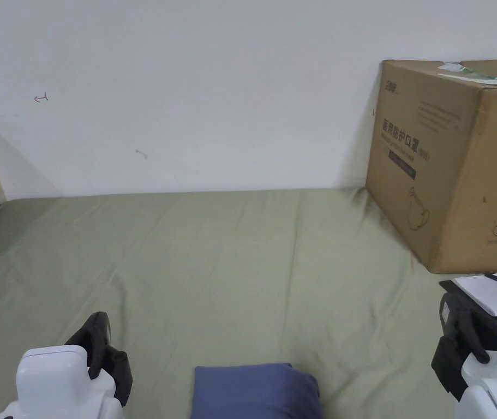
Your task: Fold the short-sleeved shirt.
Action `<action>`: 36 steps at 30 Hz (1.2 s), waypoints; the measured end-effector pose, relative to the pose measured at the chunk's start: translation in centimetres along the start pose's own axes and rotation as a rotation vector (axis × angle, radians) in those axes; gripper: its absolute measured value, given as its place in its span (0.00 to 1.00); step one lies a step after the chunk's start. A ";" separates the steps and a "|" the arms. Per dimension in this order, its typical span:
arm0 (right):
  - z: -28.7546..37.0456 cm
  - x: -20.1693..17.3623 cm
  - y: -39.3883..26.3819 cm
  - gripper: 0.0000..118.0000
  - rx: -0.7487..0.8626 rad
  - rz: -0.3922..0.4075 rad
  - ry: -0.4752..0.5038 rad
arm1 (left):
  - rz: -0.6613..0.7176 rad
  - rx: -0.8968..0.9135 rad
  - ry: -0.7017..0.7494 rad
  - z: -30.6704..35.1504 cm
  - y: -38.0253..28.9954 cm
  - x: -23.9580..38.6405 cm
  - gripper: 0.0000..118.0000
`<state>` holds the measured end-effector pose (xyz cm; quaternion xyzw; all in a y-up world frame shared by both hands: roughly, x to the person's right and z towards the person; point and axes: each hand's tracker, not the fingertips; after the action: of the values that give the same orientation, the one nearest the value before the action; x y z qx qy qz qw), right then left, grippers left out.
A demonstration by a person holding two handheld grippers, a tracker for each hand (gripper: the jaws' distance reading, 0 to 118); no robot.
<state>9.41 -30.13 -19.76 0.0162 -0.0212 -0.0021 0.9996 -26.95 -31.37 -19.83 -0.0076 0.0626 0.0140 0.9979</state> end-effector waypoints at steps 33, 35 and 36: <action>-17.2 -5.8 -19.1 0.00 -1.185 -0.045 0.446 | 1.034 -1.198 -0.785 -21.6 -22.2 -7.4 1.00; -17.1 -5.5 -19.4 0.00 -1.172 -0.075 0.443 | 1.146 -1.195 -0.902 -22.4 -23.6 -6.4 1.00; -17.0 -5.4 -19.5 0.00 -1.171 -0.090 0.441 | 1.196 -1.179 -0.970 -22.7 -23.6 -5.6 1.00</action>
<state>4.69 -49.04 -37.63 -0.5331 0.1909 -0.0520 0.8226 -34.63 -55.52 -41.30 -0.4668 -0.3792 0.5499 0.5795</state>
